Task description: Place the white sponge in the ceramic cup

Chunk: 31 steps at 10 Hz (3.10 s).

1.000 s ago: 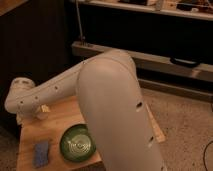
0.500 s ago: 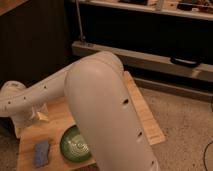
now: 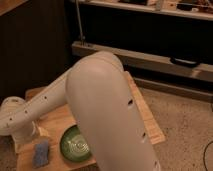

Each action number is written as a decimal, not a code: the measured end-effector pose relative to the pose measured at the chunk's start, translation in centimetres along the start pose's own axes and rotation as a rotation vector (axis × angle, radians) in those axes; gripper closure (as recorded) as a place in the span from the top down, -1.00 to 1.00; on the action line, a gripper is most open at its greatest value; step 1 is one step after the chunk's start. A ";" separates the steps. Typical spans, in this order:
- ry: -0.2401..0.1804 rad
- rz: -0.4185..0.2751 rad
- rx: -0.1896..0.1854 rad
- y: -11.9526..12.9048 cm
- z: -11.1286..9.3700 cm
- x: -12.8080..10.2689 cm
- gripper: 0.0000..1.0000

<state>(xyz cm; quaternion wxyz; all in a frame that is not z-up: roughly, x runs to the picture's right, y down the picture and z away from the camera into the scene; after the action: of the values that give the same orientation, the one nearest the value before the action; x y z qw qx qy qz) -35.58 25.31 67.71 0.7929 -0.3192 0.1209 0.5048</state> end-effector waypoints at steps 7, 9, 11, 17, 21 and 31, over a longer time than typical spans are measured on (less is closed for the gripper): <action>-0.006 0.038 -0.019 1.5 1.8 0.4 0.60; -0.005 0.038 -0.021 1.6 1.8 0.4 0.60; -0.004 0.040 -0.021 1.6 1.8 0.4 0.60; -0.004 0.041 -0.021 1.6 1.8 0.4 0.60; -0.001 0.039 -0.023 1.5 1.7 0.2 0.60; 0.299 0.092 0.084 -0.6 1.9 3.0 0.60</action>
<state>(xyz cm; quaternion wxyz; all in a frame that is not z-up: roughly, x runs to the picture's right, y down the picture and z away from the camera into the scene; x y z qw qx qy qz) -33.94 28.50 67.87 0.7548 -0.3512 0.2730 0.4821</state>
